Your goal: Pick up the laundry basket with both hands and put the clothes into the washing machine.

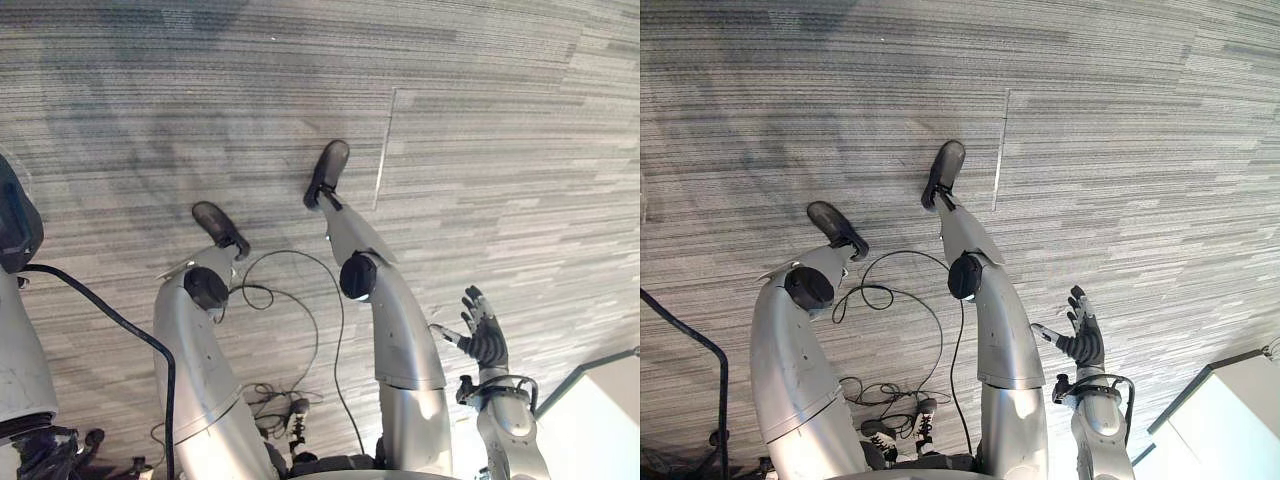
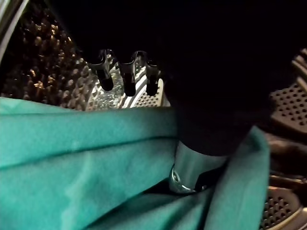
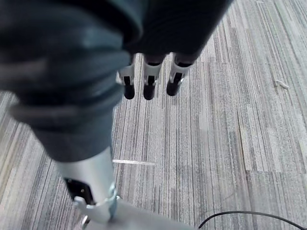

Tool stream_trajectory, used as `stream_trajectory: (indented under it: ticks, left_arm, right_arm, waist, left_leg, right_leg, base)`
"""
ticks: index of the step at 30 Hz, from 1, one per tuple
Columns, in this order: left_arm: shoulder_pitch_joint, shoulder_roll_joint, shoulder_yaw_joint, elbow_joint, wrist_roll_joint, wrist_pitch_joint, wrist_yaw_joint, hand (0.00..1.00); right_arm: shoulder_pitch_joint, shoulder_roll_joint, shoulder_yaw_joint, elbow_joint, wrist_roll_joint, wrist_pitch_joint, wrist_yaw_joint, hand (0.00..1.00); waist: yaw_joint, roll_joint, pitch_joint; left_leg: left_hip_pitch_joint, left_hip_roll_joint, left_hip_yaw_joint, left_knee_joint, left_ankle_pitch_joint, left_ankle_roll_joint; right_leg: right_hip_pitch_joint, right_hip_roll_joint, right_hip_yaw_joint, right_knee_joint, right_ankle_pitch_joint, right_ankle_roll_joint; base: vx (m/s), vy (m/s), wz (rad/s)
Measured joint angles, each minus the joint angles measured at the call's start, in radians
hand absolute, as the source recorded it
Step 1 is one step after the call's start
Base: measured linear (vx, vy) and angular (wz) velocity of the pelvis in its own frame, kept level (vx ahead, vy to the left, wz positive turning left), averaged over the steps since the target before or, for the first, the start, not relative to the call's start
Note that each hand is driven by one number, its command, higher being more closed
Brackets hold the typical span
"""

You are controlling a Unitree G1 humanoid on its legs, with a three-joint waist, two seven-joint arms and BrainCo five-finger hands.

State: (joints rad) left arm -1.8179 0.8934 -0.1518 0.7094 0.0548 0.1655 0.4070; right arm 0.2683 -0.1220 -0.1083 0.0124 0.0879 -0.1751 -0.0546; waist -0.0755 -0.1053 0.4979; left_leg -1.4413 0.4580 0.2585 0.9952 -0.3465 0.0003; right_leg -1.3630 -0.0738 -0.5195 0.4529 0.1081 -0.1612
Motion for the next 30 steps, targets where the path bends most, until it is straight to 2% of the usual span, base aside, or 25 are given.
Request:
stream_trajectory:
  ticks: [4, 7, 11, 14, 17, 19, 21, 24, 27, 29, 30]
  left_arm:
    - [0.003, -0.005, -0.028, -0.006, 0.097, -0.033, -0.019, 0.0]
    - [0.003, -0.007, -0.042, -0.006, 0.113, -0.044, -0.028, 0.0]
    - [0.003, -0.011, -0.042, -0.006, 0.105, -0.045, 0.027, 0.0]
    - [0.003, -0.019, -0.032, -0.006, 0.042, -0.045, 0.093, 0.0]
    - [0.003, -0.019, -0.028, -0.006, 0.029, -0.044, 0.104, 0.0]
    - [0.004, -0.018, -0.014, -0.002, 0.086, -0.042, 0.061, 0.0]
    - [0.003, -0.011, -0.013, 0.011, 0.166, -0.033, -0.035, 0.0]
    - [0.004, 0.002, -0.014, 0.011, 0.196, -0.021, -0.065, 0.0]
    - [0.044, 0.063, -0.014, 0.044, 0.318, -0.019, -0.092, 0.0]
    - [0.044, 0.103, -0.089, 0.086, 0.392, -0.011, -0.229, 0.0]
    - [0.045, 0.107, -0.103, 0.085, 0.399, -0.015, -0.236, 0.0]
  right_arm:
    - [-0.001, -0.016, -0.001, -0.031, -0.002, -0.028, -0.021, 0.0]
    - [-0.002, -0.015, 0.0, -0.03, -0.003, -0.037, -0.04, 0.0]
    - [-0.002, -0.01, 0.001, -0.025, -0.011, -0.044, -0.065, 0.0]
    - [-0.002, -0.002, 0.02, -0.01, -0.022, -0.053, -0.077, 0.0]
    - [-0.002, -0.002, 0.035, 0.017, -0.054, -0.053, -0.075, 0.0]
    - [-0.002, -0.004, 0.033, 0.018, -0.055, -0.05, -0.073, 0.0]
    - [-0.014, -0.004, 0.03, 0.021, -0.054, -0.041, -0.073, 0.0]
    - [-0.02, -0.008, 0.03, 0.017, -0.054, -0.034, -0.069, 0.0]
    - [-0.019, -0.022, 0.023, -0.001, -0.037, -0.034, -0.048, 0.0]
    - [-0.02, -0.041, 0.015, -0.003, -0.019, -0.028, -0.033, 0.0]
    - [-0.02, -0.051, 0.014, -0.005, -0.021, -0.016, -0.03, 0.0]
  waist:
    - [0.001, -0.001, 0.0]
    - [0.002, -0.001, -0.001]
    - [-0.007, -0.001, -0.001]
    - [-0.016, -0.001, -0.001]
    - [-0.018, -0.001, -0.001]
    - [-0.015, -0.001, -0.001]
    - [-0.014, -0.001, -0.001]
    - [-0.018, -0.001, -0.001]
    - [-0.02, -0.001, -0.001]
    - [-0.012, -0.001, -0.001]
    - [-0.011, -0.001, -0.001]
  left_leg:
    - [0.022, -0.003, 0.0, -0.012, 0.005, -0.006]
    - [0.026, -0.002, -0.001, -0.023, 0.012, -0.008]
    - [0.026, -0.004, 0.004, -0.035, 0.015, -0.006]
    - [0.028, -0.004, 0.004, -0.04, 0.015, -0.006]
    - [0.036, -0.006, 0.007, -0.044, 0.015, -0.006]
    - [0.043, -0.006, 0.015, -0.048, 0.016, -0.005]
    - [0.057, -0.007, 0.02, -0.053, 0.017, -0.005]
    - [0.066, -0.006, 0.023, -0.053, 0.017, -0.005]
    - [0.07, 0.0, 0.032, -0.053, 0.017, -0.005]
    - [0.068, 0.012, 0.041, -0.05, 0.017, -0.005]
    - [0.068, 0.012, 0.041, -0.05, 0.017, -0.005]
  right_leg:
    - [0.022, 0.003, -0.001, -0.012, 0.002, -0.001]
    - [0.035, 0.015, -0.003, -0.045, 0.015, 0.004]
    - [0.041, 0.023, -0.002, -0.078, 0.035, 0.005]
    - [0.048, 0.026, -0.004, -0.088, 0.038, 0.006]
    - [0.053, 0.025, -0.003, -0.089, 0.038, 0.006]
    - [0.054, 0.023, 0.001, -0.089, 0.038, 0.006]
    - [0.062, 0.023, 0.004, -0.089, 0.038, 0.006]
    - [0.068, 0.024, 0.007, -0.09, 0.038, 0.006]
    - [0.068, 0.032, 0.017, -0.101, 0.046, 0.016]
    - [0.069, 0.044, 0.022, -0.119, 0.059, 0.013]
    - [0.07, 0.045, 0.023, -0.121, 0.061, 0.012]
  base:
    - [0.01, -0.049, 0.05]
    - [0.0, -0.036, -0.01]
    - [-0.01, -0.033, -0.04]
    - [-0.01, -0.031, 0.0]
    - [-0.01, -0.033, 0.01]
    - [0.0, -0.034, 0.03]
    - [0.0, -0.045, 0.04]
    - [0.0, -0.04, 0.0]
    - [0.0, -0.032, -0.1]
    - [-0.01, -0.036, -0.13]
    - [-0.01, -0.035, -0.05]
